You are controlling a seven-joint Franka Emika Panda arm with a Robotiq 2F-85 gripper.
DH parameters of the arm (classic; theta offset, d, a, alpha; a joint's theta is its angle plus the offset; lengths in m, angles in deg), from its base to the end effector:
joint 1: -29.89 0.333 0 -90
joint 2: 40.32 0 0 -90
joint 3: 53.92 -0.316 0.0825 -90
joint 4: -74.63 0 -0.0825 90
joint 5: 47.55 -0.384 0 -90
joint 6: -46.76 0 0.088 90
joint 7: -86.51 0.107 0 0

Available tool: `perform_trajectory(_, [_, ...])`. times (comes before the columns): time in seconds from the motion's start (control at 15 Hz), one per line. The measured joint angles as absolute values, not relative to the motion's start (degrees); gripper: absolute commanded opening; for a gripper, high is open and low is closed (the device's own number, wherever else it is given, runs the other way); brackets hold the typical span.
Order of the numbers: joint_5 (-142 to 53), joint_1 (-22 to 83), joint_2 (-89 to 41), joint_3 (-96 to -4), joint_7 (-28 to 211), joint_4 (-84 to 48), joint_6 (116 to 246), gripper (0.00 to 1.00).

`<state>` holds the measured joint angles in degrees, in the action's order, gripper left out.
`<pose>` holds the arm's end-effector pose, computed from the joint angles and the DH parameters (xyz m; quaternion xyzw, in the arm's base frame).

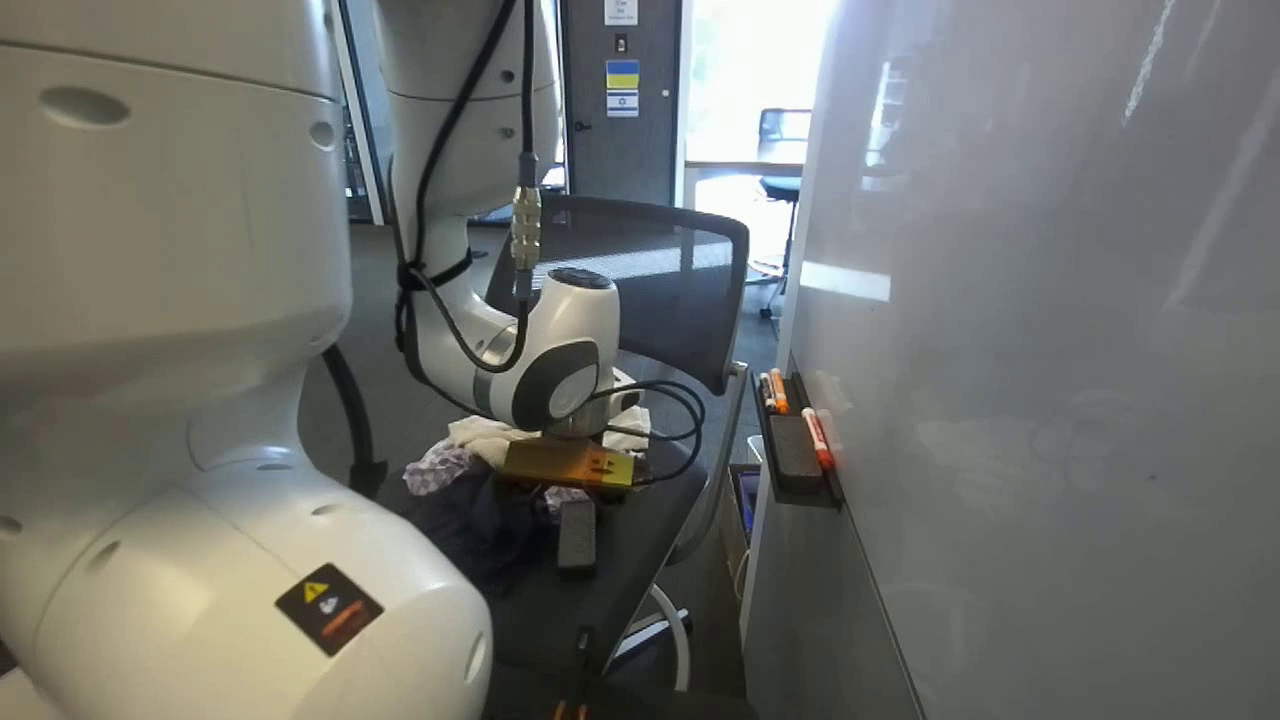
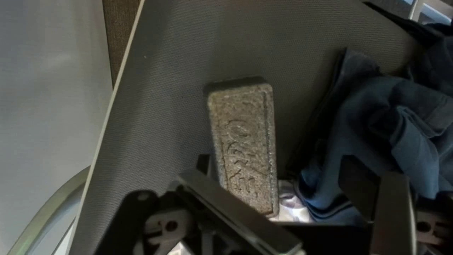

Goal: Pick up the duster, then rub something off of the board

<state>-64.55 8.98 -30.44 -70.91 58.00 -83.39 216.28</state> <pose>0.3842 -0.0394 0.1690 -0.9962 -0.0664 -0.0287 0.0481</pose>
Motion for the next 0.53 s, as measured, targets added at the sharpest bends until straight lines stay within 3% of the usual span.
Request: perform_trajectory(0.53, [-77.5, 5.3, -39.7, -76.5, 48.0, -82.5, 204.2, 1.00])
